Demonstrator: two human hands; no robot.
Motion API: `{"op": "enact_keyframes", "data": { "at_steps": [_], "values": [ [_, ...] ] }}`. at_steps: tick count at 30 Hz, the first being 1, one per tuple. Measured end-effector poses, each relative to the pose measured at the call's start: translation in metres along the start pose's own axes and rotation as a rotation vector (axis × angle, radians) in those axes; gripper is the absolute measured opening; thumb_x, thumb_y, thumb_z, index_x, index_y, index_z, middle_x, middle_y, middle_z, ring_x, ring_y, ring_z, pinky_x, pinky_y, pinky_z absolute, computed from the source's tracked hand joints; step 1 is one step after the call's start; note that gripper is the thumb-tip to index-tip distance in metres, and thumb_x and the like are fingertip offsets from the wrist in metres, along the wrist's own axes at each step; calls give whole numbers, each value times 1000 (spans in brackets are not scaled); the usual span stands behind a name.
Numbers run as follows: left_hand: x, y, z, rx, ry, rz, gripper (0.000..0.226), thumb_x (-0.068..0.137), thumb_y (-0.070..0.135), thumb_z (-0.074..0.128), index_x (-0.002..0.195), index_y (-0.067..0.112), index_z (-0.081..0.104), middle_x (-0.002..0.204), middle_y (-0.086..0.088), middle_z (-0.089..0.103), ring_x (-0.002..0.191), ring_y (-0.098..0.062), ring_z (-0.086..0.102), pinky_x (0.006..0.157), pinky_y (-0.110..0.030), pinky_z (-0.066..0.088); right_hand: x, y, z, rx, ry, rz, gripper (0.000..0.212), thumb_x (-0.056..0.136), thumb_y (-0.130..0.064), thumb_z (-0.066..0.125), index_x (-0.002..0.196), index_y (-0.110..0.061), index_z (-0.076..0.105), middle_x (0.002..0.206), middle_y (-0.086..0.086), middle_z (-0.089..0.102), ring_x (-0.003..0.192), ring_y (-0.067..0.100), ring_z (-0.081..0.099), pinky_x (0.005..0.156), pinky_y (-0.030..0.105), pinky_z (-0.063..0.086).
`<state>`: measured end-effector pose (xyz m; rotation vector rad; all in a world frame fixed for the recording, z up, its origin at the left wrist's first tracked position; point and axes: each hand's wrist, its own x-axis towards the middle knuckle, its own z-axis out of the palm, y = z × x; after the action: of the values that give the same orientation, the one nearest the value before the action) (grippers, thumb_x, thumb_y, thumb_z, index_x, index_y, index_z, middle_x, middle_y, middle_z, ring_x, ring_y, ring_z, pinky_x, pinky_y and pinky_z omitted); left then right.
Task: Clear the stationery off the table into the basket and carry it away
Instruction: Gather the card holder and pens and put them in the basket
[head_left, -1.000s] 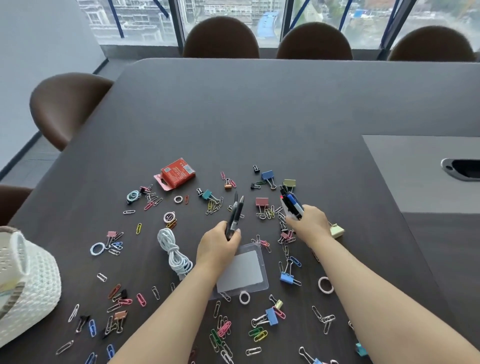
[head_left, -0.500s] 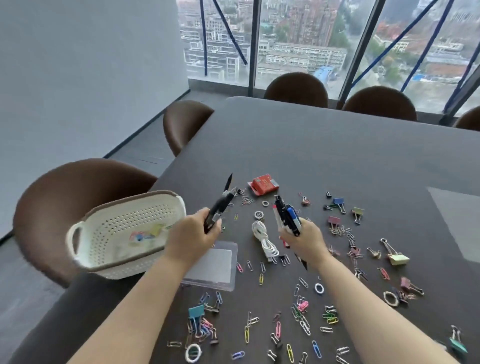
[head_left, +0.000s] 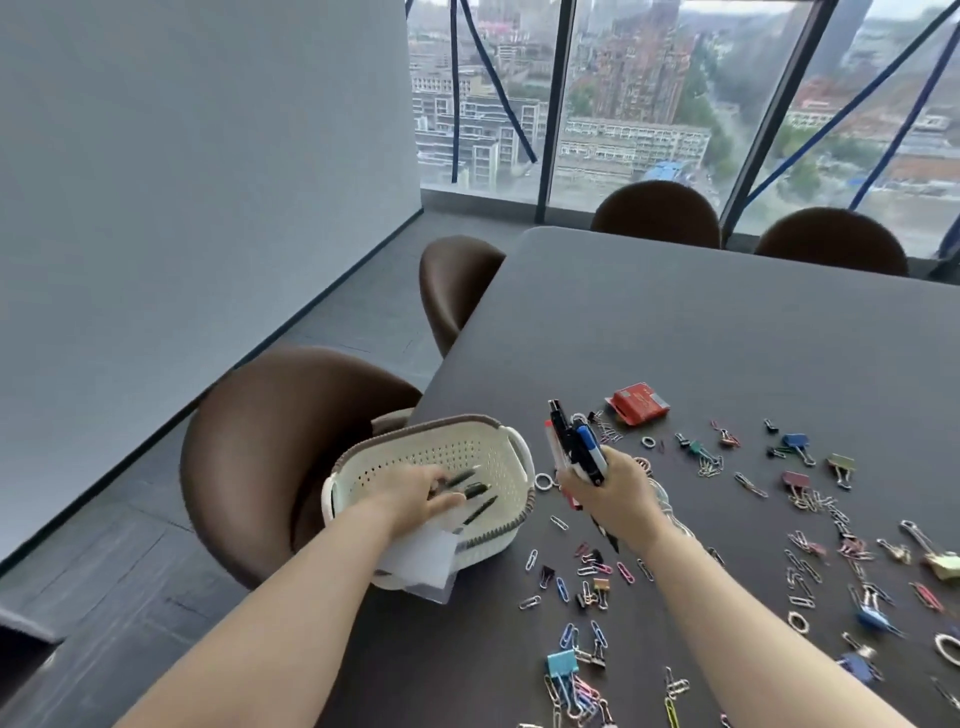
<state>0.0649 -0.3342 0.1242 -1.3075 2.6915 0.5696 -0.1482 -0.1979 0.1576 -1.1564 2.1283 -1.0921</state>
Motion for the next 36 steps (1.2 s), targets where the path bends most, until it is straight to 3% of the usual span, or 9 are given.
{"op": "enact_keyframes", "data": {
  "at_steps": [4,9,13,17,21,25,28,32,36],
  "values": [
    [3,-6,8,-31,105,-11,43,90,58,37,102,19,51,102,1,54,89,-18,53,65,-28,32,0,-7,11,19,4,16,28,78,-19,67,59,-17,47,51,-7,51,36,-1,41,39,10,30],
    [3,-14,9,28,80,4,48,91,58,29,77,17,48,84,-4,59,83,-20,54,62,-28,31,5,-13,26,-5,1,8,25,77,-19,68,62,-14,49,54,-5,52,49,10,43,49,23,36],
    [2,-16,7,-86,236,-14,65,81,69,19,70,15,54,68,1,55,73,-20,54,55,-28,30,7,-18,33,-15,-11,-4,28,77,-20,68,59,-18,47,54,-5,51,49,9,41,48,21,34],
    [4,-11,-3,-264,440,-91,47,90,56,36,67,16,41,62,1,50,66,-23,52,55,-29,30,7,-16,32,-12,-15,-8,27,77,-19,69,59,-16,48,55,-4,52,50,9,42,47,17,35],
    [12,-10,-8,-328,442,-106,48,86,57,45,57,20,34,53,6,43,59,-19,47,52,-29,30,7,-11,31,-12,-15,-12,25,78,-18,68,61,-14,49,54,-5,53,46,5,43,44,12,34],
    [17,-10,-5,-275,299,-68,49,85,62,38,65,18,44,68,3,50,70,-19,51,60,-31,38,9,-10,34,-29,-41,3,27,78,-18,67,60,-13,47,54,-4,50,48,9,41,47,18,34],
    [9,-23,0,-251,302,-37,43,89,55,41,87,15,57,96,0,57,92,-18,53,81,-33,43,14,-14,41,-13,-88,-15,22,77,-19,67,69,-5,53,61,3,56,54,13,45,52,25,37],
    [-17,-50,6,-184,425,1,44,80,54,45,95,16,62,104,0,61,103,-22,54,93,-40,38,24,-33,59,-64,-216,-103,16,78,-22,66,67,-23,53,62,-3,59,51,6,52,50,15,40],
    [-45,-66,13,-126,635,-153,41,75,41,43,94,11,64,111,-10,60,109,-31,53,91,-49,41,38,-59,89,-360,-318,-342,13,79,-28,65,79,-16,58,71,0,57,65,21,51,60,29,40]
  ]
}}
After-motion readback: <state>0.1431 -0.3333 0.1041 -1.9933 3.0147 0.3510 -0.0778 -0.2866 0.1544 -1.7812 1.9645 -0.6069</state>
